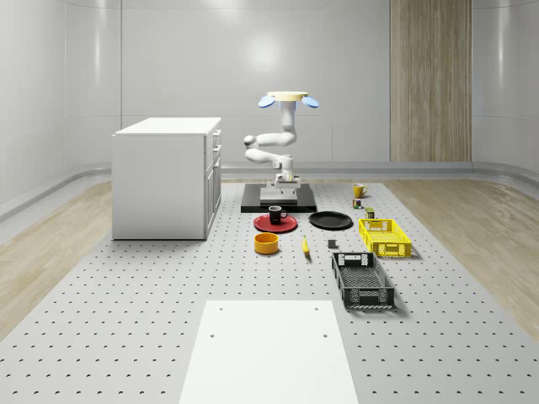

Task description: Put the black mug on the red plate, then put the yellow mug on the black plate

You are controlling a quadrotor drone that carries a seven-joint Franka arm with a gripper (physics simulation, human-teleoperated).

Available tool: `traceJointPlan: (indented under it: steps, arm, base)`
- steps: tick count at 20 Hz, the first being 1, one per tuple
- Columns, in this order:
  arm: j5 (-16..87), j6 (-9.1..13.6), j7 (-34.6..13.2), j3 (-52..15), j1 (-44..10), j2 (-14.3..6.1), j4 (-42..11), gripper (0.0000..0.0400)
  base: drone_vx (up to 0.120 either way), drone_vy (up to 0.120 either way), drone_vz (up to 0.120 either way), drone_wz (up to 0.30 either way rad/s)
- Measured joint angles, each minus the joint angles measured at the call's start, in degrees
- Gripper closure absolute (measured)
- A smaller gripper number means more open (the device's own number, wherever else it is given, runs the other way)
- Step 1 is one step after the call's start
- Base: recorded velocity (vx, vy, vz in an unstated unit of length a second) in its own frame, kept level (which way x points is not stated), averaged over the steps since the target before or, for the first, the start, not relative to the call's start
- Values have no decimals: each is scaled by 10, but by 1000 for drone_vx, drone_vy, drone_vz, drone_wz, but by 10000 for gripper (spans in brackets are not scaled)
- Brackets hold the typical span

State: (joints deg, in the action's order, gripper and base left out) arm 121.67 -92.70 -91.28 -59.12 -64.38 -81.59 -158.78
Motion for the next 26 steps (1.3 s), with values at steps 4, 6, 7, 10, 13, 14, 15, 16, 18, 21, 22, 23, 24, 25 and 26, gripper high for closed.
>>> traceJointPlan:
  steps: [4, 6, 7, 10, 13, 14, 15, 16, 18, 21, 22, 23, 24, 25, 26]
  arm:
    - [0, 1, 0, 0, 0, 1, 0, 0]
    - [0, 1, 0, 0, 1, 1, 0, 0]
    - [1, 1, 1, 0, 1, 1, 0, 0]
    - [1, 1, 1, 0, 1, 2, 0, 0]
    - [1, 2, 1, 0, 1, 2, 0, 0]
    - [1, 2, 1, 0, 1, 2, 0, 0]
    - [1, 2, 1, 0, 1, 2, 0, 0]
    - [1, 2, 1, 0, 1, 2, 0, 0]
    - [1, 2, 1, 1, 2, 3, 0, 0]
    - [1, 3, 1, 1, 2, 3, 0, 0]
    - [2, 3, 2, 1, 2, 3, 0, 0]
    - [2, 3, 2, 1, 2, 3, 0, 0]
    - [2, 3, 2, 1, 2, 3, 0, 0]
    - [2, 3, 2, 1, 2, 3, 0, 0]
    - [2, 3, 2, 1, 2, 4, 0, 0]
  base:
    - [-120, 120, 0, 0]
    - [-120, 120, 0, 0]
    - [-120, 120, 0, 0]
    - [-120, 120, 0, 0]
    - [-120, 120, 0, 0]
    - [-120, 120, 0, 0]
    - [-120, 120, 0, 0]
    - [-120, 120, 0, 0]
    - [-120, 120, 0, 0]
    - [-120, 120, 0, 0]
    - [-120, 120, 0, 0]
    - [-120, 120, 0, 0]
    - [-120, 120, 0, 0]
    - [-120, 120, 0, 0]
    - [-120, 120, 0, 0]
